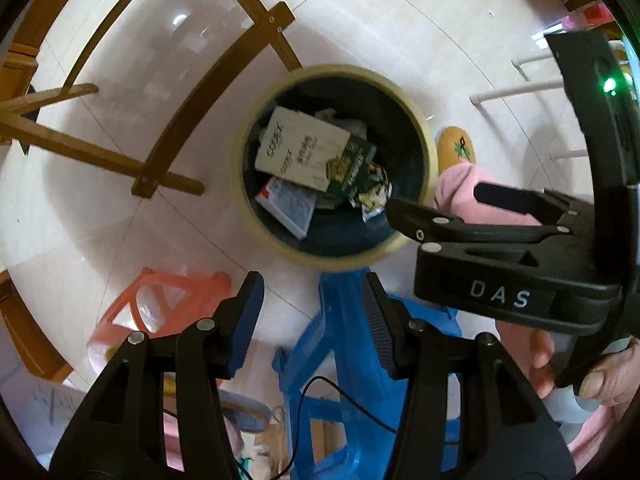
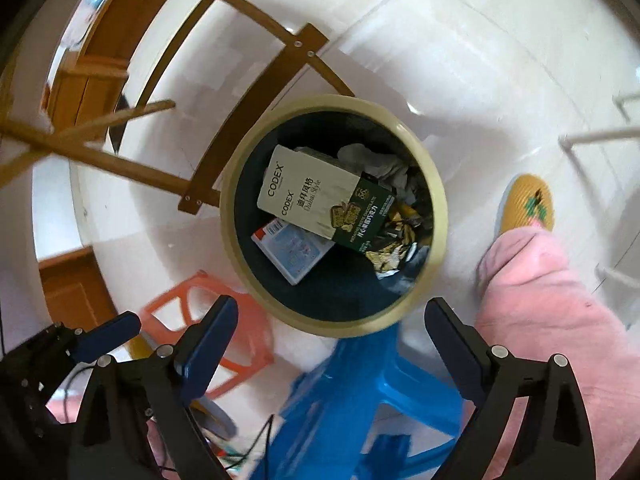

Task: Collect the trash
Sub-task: 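Move both open tools back over the table toward the silver box and red tin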

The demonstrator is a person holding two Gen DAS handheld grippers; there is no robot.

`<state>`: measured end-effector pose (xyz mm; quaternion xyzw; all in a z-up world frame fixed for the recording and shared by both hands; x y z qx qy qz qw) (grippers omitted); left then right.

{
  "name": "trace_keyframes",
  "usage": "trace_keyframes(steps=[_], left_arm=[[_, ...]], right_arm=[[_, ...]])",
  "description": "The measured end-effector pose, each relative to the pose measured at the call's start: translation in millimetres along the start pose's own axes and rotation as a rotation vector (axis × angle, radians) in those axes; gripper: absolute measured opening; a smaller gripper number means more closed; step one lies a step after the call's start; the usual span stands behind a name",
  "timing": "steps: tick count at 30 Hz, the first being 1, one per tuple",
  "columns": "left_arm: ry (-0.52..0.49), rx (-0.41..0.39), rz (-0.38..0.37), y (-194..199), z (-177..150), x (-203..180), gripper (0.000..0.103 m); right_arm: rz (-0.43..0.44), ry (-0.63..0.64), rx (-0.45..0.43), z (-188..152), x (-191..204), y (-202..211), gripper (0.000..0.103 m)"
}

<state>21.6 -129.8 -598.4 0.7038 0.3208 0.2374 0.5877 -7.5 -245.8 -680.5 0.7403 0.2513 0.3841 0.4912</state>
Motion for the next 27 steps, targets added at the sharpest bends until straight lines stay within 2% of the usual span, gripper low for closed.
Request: trace_keyframes(steps=[5,10,13,19,24,27], left_arm=[[-0.025,-0.032,-0.014,36,-22,-17,0.047],[-0.036,-0.115,-0.024,90,-42,-27,0.047],[-0.039,-0.197,-0.002,125,-51,-26,0.047],[0.028,-0.345,0.007,193,-63,-7,0.047],[0.097,-0.459,-0.002,252,-82,19,0.047],[0.130,-0.495,0.007,278,-93,41,0.047]], right_arm=[[-0.020,0.076,-0.055,-17,12,29,0.095],[-0.018,0.125,-0.105,-37,26,64,0.094],[0.003,0.114,-0.157,-48,28,100,0.093],[0.007,0.115,-0.251,-61,33,163,0.092],[0.028,0.136,-0.330,-69,54,219,0.092],[0.029,0.168,-0.375,-71,73,248,0.092]])
Point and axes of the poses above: each gripper's, at about its wrist camera, not at the fingertips, and y roughly against the way its jaws point, x to its left, z to its top, the point moved 10 cm from there along -y, roughly the way its jaws point, and after that the axes turned 7 degrees about -y, right-handed, at the moved point
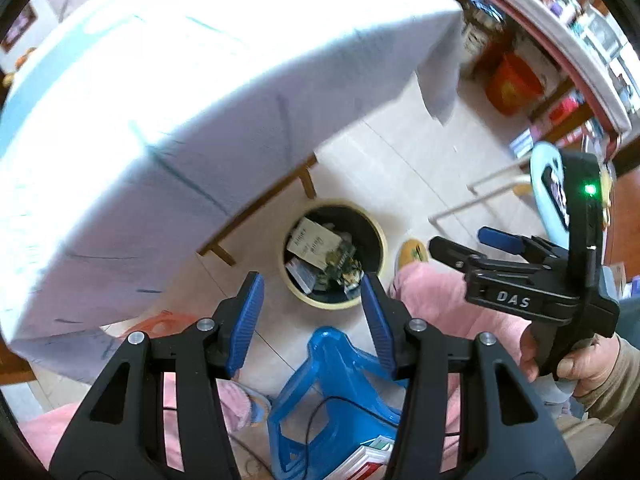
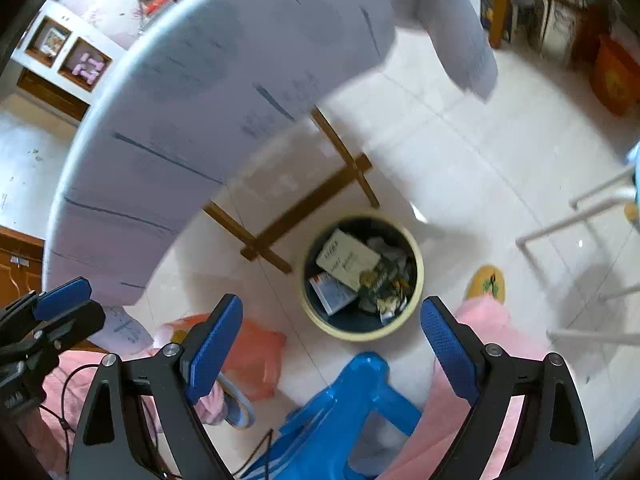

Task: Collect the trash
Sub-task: 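Move both open tools back over the table toward the silver box and red tin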

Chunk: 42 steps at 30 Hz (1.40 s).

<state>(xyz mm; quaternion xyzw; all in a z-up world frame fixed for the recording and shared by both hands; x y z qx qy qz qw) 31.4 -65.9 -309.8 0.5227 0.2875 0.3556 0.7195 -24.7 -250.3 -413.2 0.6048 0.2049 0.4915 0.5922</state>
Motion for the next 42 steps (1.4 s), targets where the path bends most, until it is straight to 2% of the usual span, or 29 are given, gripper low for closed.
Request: trace_keyframes(steps=[3,6,12,17,19,20,23,28,31,33,36,39,42], left_arm=[[0.040,-0.038,0.011,31,9,27,0.047],[0.082,-0.069,0.023,59,20,58,0.047],[0.131,-0.114,0.061,108,52,126,0.047],[0.094,-0.145,0.151,144,106,184,0.047],[0.068,-0.151,0.186,152,131,202,0.051],[0.053,-0.152,0.193,155,147,211,0.055],[0.016,-0.159,0.205,160,196,234,0.056],[-0.053,-0.147,0.193,134,286,263,0.060],[-0.031,-0.141,0.154,105,339,286,0.060],[-0.014,-0.145,0.096,84,372,298,0.060],[-0.022,-0.158,0.088,53,411,315,0.060],[-0.059,-0.135,0.050,19,438,325,0.060],[-0.117,-0.133,0.079,-12,462,336,0.060]], right_arm=[[-0.007,0.064,-0.033,14,23,23,0.092],[0.008,0.102,-0.030,30,49,39,0.092],[0.052,0.189,-0.056,87,115,75,0.092],[0.103,0.228,-0.095,155,175,105,0.092],[0.123,0.236,-0.118,191,203,116,0.092],[0.124,0.237,-0.125,203,213,116,0.092],[0.112,0.228,-0.158,254,244,120,0.092],[0.131,0.178,-0.163,336,289,103,0.082],[0.142,0.123,-0.160,384,303,79,0.077],[0.149,0.097,-0.159,416,310,64,0.077],[0.148,0.070,-0.143,456,319,32,0.077],[0.160,0.049,-0.114,488,324,-3,0.077],[0.183,0.023,-0.100,514,327,-33,0.077]])
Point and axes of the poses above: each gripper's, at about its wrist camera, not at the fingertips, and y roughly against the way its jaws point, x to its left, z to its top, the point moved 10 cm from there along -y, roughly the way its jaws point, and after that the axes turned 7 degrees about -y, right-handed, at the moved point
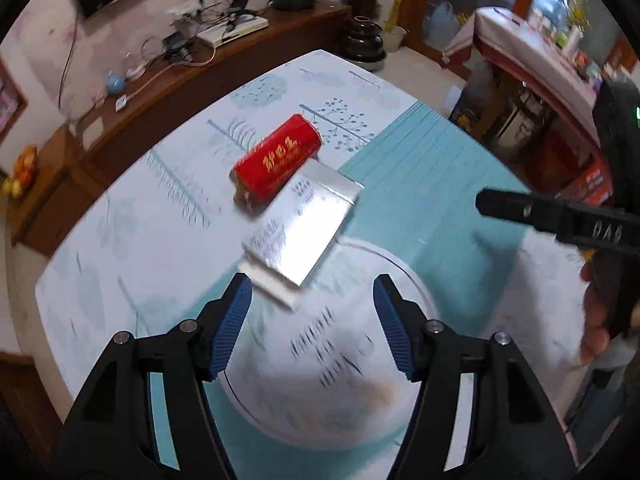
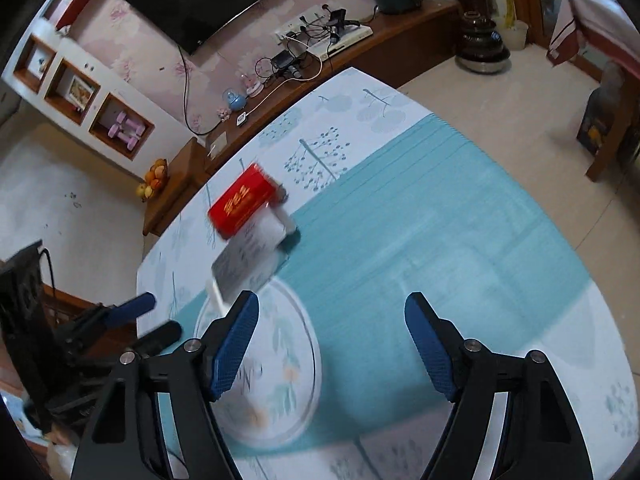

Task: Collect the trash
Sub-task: 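Move both open tools back over the table toward the silver box and red tin, then grasp the silver box with the left tool while the right tool grasps the red tin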

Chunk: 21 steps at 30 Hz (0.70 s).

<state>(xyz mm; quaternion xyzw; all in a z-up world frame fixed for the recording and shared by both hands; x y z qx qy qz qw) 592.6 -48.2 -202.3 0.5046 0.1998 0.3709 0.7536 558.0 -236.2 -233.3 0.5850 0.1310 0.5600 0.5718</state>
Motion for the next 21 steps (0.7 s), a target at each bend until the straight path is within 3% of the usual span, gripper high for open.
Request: trace_keyframes(steps=[6,13,21], left_arm=[[-0.050,0.016,0.000,-55,20,13,0.060],[-0.106,0.054,-0.062,-101,26,3,0.060],[-0.193,0.073,0.000,-130,40,-1,0.067]], right_arm=[[0.019,-0.003,0.006,21,-5,-38,0.077],[0.017,0.023,0.003,25,-15,-55,0.078],[0.003,0.060,0.026,15,-22,-78,0.078]])
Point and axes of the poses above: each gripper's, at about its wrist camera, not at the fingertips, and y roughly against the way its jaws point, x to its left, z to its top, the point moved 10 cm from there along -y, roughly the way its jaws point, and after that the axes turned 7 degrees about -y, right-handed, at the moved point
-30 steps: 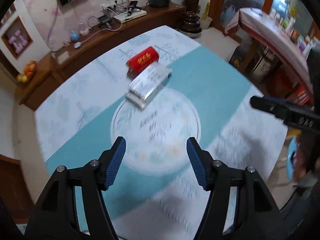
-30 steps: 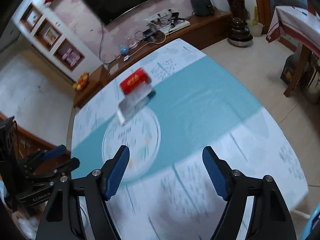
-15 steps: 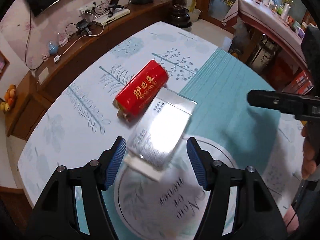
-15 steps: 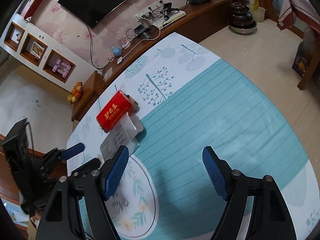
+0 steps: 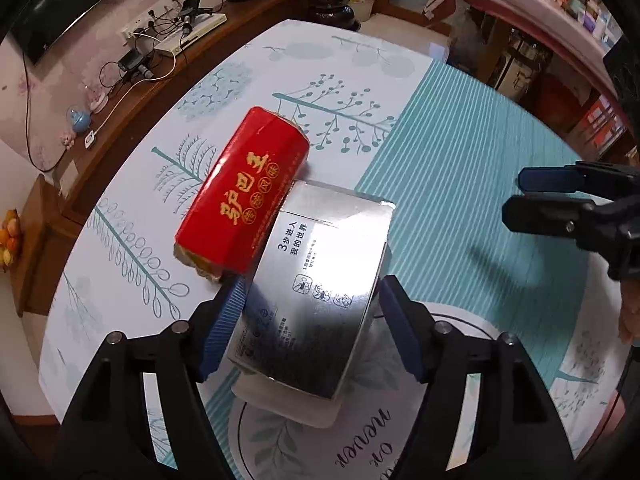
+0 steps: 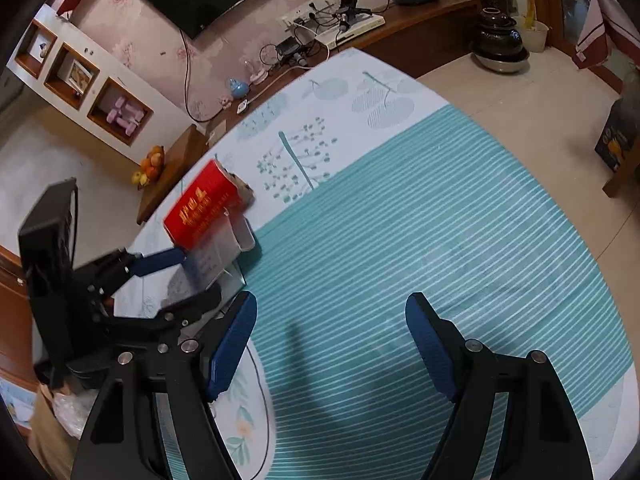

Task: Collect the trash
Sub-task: 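Grasp the silver box with the left tool while the right tool grasps the red tin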

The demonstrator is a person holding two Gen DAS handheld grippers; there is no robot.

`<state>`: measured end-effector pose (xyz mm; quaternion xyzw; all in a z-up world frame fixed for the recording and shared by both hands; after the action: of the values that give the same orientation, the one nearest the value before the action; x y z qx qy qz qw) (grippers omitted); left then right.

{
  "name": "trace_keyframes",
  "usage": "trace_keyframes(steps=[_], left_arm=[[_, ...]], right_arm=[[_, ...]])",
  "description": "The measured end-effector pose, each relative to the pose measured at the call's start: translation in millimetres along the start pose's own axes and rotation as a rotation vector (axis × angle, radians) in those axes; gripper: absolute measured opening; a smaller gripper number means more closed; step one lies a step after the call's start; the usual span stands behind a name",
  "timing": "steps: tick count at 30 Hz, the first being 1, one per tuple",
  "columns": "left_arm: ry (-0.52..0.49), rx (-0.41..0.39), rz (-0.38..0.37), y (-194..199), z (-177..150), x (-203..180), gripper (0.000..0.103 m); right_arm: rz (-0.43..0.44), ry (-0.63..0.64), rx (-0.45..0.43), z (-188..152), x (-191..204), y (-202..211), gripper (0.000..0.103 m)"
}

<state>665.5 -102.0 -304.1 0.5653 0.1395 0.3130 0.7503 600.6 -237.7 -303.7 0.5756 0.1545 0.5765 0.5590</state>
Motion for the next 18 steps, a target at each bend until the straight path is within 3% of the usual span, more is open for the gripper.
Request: trace_keyframes(steps=[8,13,18], left_arm=[[-0.011,0.015,0.015,-13,6,3,0.069],[0.023,-0.025,0.024,-10,4,5,0.067],[0.140,-0.078,-0.008,4,-10,9,0.063]], right_arm=[[0.005,0.037,-0.004,-2,12,-4,0.078],[0.009,0.040,-0.004,1,25,-5,0.079],[0.021,0.044,-0.004,3,42,-3,0.079]])
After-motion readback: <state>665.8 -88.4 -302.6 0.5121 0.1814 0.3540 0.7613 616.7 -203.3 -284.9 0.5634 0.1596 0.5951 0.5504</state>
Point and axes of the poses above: each gripper's, at about its wrist camera, not at the fingertips, and y roughly against the way its jaws point, x to its left, z to its top, the point moved 10 cm from there along -y, roughly the way its jaws point, and after that the axes turned 7 degrees about -y, right-handed, at the moved point
